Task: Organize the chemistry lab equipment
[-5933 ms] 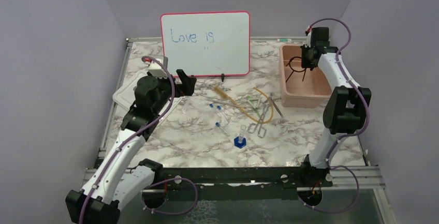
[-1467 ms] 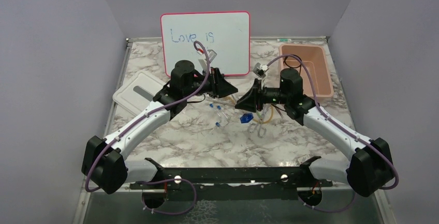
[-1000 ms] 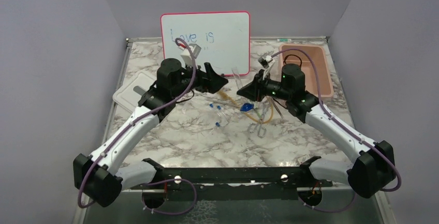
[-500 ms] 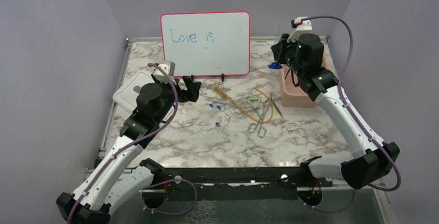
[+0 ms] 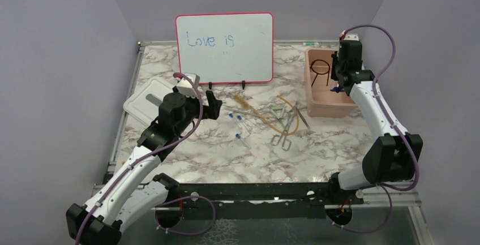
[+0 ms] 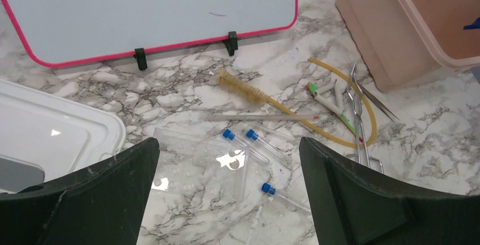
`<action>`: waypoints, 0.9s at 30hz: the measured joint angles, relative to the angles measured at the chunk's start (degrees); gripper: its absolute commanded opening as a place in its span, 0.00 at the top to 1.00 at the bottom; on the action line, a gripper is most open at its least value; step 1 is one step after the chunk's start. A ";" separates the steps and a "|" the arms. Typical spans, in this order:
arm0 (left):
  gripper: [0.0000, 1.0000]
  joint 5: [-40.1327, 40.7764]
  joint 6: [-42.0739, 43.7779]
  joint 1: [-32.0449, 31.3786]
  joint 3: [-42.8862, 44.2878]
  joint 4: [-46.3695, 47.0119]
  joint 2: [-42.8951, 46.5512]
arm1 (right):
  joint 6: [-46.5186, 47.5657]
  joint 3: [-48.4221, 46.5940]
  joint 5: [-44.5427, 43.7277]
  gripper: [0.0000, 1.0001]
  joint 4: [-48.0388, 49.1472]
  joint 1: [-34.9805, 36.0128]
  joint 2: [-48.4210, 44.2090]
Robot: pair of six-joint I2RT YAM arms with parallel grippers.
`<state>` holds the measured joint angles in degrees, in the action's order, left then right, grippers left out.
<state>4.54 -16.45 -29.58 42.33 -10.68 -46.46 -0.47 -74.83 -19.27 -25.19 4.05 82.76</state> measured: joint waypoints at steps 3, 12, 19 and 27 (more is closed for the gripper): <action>0.04 -1.36 -0.31 0.00 -1.01 0.00 -0.48 | 1.84 3.54 -0.24 0.88 0.66 -0.85 1.86; 0.04 -2.34 -0.42 -0.24 -1.33 -0.17 -0.33 | 6.12 6.84 -0.31 0.87 3.39 -3.17 9.73; 0.04 -2.34 -0.39 -1.31 -1.33 -0.17 0.79 | 7.63 8.04 1.68 0.86 9.57 -5.81 13.16; 0.03 -2.32 -0.37 -1.68 -1.46 -0.17 1.44 | 9.42 11.23 3.19 0.82 14.99 -6.64 18.21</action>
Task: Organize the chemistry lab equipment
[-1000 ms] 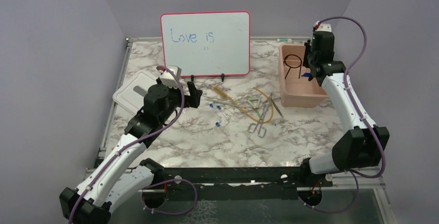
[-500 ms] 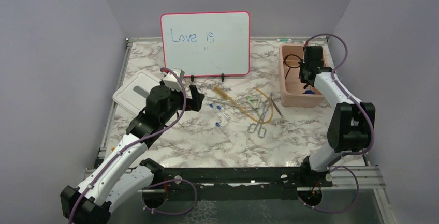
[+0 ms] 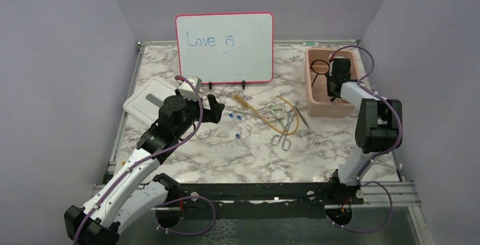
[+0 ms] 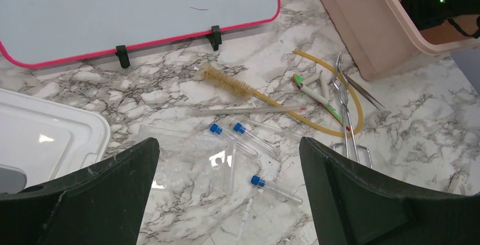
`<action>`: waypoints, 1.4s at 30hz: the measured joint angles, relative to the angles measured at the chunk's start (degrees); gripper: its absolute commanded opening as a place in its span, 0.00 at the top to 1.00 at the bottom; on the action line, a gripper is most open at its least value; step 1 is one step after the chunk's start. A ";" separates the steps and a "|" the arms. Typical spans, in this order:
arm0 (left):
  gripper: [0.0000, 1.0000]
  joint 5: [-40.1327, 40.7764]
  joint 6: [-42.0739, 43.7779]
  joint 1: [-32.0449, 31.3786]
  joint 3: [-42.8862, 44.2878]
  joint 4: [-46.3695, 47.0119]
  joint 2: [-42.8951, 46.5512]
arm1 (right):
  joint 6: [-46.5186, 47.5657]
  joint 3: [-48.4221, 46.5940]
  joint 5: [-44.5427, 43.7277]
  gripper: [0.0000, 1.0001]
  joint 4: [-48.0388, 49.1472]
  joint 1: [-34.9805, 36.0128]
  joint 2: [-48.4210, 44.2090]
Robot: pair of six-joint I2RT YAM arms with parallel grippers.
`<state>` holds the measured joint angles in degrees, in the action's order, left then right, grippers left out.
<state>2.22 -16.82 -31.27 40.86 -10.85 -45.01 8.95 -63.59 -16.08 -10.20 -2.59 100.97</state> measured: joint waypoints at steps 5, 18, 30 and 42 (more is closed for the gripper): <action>0.03 0.00 -0.02 -0.07 -0.17 0.00 0.00 | 0.09 0.15 0.04 0.71 1.42 0.00 1.09; 0.03 0.09 0.09 -0.09 -0.17 0.00 0.02 | -2.32 0.11 -0.50 0.56 0.81 0.00 -1.11; 0.02 -1.75 0.11 -0.09 -0.17 0.04 -0.44 | -9.31 -13.09 -0.96 0.56 -12.59 0.00 -7.54; 0.02 -2.84 -0.24 1.60 -0.17 -0.22 -2.69 | -17.79 -17.68 8.17 0.58 -24.37 16.61 -18.69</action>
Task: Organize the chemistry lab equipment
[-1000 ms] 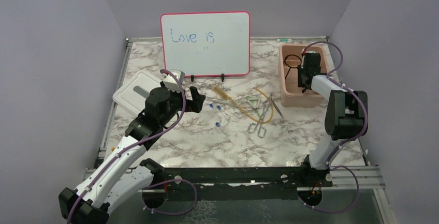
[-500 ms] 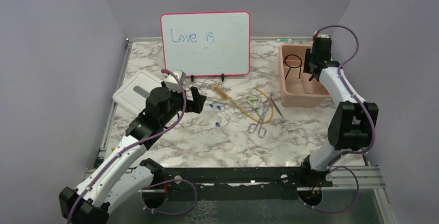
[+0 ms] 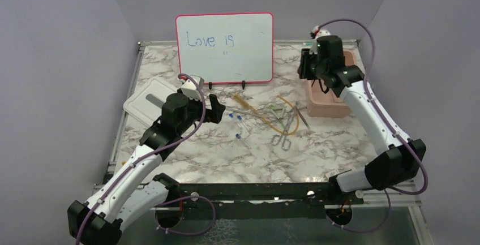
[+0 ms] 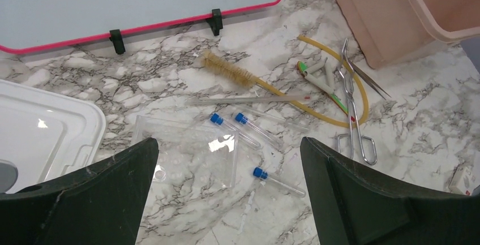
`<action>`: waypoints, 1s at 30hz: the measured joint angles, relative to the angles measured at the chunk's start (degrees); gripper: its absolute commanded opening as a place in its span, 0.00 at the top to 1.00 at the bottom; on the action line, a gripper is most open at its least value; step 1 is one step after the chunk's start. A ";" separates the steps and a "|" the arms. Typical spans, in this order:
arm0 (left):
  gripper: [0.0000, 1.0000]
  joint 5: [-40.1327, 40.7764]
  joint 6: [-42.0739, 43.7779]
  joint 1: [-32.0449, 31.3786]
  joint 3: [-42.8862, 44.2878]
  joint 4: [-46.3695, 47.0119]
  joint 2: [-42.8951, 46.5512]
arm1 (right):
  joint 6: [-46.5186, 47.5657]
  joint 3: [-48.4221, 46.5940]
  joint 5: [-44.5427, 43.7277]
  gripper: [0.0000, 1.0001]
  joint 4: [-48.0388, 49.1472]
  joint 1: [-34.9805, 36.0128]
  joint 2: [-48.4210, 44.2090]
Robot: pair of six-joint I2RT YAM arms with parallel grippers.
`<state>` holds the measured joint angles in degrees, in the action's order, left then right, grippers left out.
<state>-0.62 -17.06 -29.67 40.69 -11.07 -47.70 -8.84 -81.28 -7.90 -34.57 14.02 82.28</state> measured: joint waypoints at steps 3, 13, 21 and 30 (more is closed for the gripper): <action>0.04 0.74 -0.02 0.07 0.00 -0.46 0.13 | -0.37 1.60 3.34 0.59 1.79 8.28 -1.84; 0.11 5.97 -0.02 0.44 0.00 -1.16 1.29 | 0.04 6.75 10.80 0.82 8.52 26.73 11.72; 0.11 7.21 0.00 0.48 0.00 -1.73 1.29 | 2.69 0.44 6.38 0.79 8.41 33.62 30.14; 0.11 7.78 0.17 0.50 0.00 -1.77 1.31 | 5.40 -4.17 0.17 0.71 9.33 33.22 32.54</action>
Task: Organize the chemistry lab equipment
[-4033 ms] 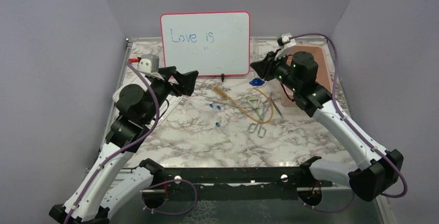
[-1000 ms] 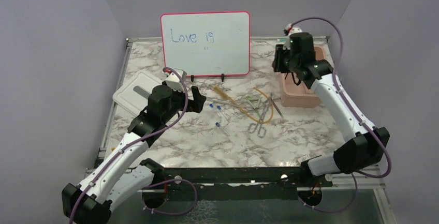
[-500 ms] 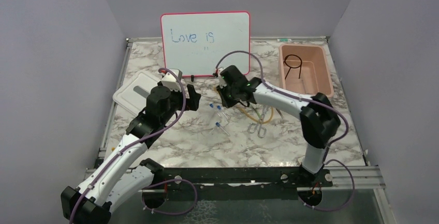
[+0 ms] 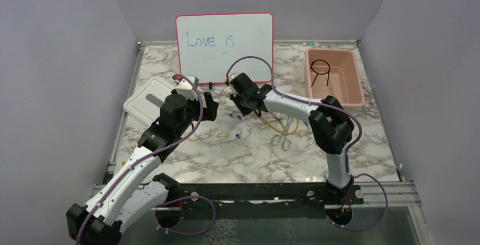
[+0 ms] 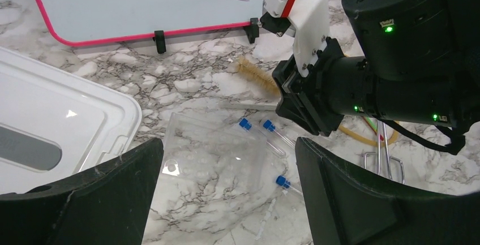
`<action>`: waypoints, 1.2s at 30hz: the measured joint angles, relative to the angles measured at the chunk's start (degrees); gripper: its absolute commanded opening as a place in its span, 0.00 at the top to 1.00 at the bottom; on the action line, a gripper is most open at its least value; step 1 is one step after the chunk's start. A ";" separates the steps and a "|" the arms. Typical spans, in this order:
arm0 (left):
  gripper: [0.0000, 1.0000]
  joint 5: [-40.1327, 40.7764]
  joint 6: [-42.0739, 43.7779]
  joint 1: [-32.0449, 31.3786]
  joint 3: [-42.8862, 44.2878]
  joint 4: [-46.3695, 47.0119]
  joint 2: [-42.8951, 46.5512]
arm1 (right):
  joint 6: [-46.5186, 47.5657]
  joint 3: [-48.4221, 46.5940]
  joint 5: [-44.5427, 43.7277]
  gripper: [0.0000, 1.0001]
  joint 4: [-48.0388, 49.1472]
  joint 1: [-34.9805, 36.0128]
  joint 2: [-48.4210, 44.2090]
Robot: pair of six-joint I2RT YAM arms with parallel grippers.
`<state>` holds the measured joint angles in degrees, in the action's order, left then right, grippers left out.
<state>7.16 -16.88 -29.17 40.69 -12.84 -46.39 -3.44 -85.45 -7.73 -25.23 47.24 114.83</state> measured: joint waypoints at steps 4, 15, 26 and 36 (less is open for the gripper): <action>0.10 0.02 0.02 0.20 0.00 -0.02 0.00 | 1.90 0.00 -2.05 0.70 0.26 0.00 0.72; 0.09 0.02 0.04 0.35 0.00 -0.07 0.00 | 8.52 -0.07 -3.13 0.73 0.20 0.00 4.02; 0.08 0.02 0.04 0.61 0.00 -0.07 -0.02 | 12.11 -2.80 -0.94 0.86 -0.15 -0.13 6.19; 0.06 -0.02 0.07 0.68 0.00 -0.09 -0.02 | 13.44 -4.17 0.04 0.99 -1.51 -0.24 6.56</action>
<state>7.14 -16.82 -28.49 40.69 -12.93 -46.41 10.00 -89.62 -7.68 -26.74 47.00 121.38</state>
